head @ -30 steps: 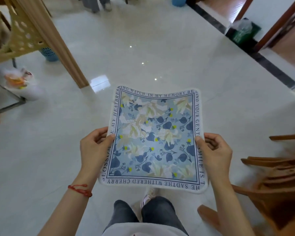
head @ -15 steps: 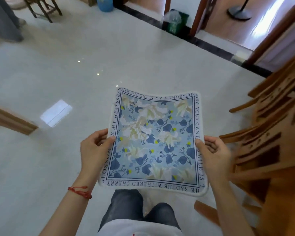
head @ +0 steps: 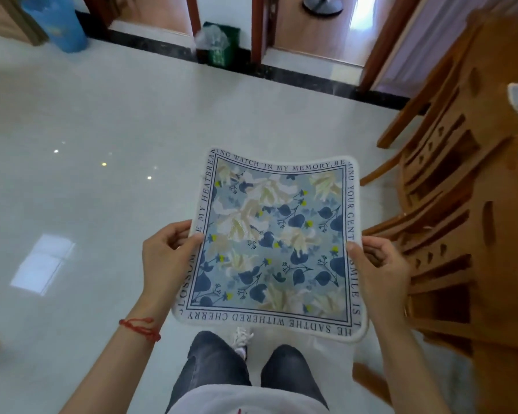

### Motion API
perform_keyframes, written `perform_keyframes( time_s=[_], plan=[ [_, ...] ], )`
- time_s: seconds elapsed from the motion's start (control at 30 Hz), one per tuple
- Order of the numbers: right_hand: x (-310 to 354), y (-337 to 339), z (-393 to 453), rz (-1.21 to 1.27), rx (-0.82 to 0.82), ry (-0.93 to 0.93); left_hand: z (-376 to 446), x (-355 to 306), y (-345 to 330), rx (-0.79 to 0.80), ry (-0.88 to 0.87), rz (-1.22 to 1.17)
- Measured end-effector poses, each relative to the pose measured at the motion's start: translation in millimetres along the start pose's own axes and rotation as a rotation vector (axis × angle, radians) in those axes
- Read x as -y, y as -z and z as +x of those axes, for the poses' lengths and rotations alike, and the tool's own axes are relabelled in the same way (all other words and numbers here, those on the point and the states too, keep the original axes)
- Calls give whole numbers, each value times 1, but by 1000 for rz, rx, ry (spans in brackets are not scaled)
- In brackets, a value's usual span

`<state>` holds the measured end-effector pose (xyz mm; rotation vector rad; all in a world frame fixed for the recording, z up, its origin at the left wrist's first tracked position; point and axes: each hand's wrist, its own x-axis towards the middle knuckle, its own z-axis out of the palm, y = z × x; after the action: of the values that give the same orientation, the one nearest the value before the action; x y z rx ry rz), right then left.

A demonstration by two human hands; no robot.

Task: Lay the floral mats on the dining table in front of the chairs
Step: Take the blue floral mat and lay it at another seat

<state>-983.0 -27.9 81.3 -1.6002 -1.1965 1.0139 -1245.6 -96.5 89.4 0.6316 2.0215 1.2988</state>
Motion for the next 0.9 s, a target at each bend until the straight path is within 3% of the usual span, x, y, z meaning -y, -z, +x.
perform_keyframes(
  time_s=[0.37,0.9],
  plan=[
    [29,-32,115,8,-115,-74,122,-60,-78,133,-28,17],
    [88,-71,360,-10,-109,-32,297,-171,-230,120,-64,14]
  ],
)
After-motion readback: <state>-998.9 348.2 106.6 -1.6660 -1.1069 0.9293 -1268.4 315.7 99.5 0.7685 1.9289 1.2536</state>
